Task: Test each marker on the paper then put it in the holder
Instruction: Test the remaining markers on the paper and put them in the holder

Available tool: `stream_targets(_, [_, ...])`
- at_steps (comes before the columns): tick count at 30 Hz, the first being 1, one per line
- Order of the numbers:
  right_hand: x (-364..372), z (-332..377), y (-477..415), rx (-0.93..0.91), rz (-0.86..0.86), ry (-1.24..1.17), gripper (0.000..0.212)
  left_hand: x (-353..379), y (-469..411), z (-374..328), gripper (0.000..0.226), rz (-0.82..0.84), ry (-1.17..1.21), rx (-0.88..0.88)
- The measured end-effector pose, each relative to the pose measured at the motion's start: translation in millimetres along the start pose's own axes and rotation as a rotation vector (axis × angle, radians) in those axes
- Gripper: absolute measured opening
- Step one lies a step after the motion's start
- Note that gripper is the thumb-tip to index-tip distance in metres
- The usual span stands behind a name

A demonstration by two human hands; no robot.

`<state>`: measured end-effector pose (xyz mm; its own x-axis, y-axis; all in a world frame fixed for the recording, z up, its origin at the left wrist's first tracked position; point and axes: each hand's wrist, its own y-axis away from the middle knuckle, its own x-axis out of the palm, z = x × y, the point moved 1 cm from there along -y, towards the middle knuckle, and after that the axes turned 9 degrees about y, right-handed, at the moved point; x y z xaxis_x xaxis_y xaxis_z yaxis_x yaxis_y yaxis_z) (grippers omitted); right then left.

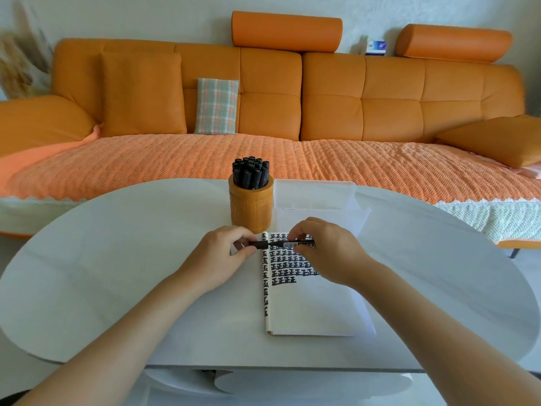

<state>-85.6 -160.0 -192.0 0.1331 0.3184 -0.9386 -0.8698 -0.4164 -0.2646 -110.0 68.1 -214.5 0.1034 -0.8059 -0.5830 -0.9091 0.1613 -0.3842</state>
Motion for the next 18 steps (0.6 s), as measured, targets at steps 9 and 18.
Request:
stream_targets(9, [7, 6, 0, -0.050, 0.042, -0.166, 0.019, 4, 1, -1, 0.023, 0.090, -0.040, 0.084])
stream_targets(18, [6, 15, 1, -0.085, -0.007, -0.199, 0.006, -3, -6, -6, 0.021, 0.076, -0.137, 0.289])
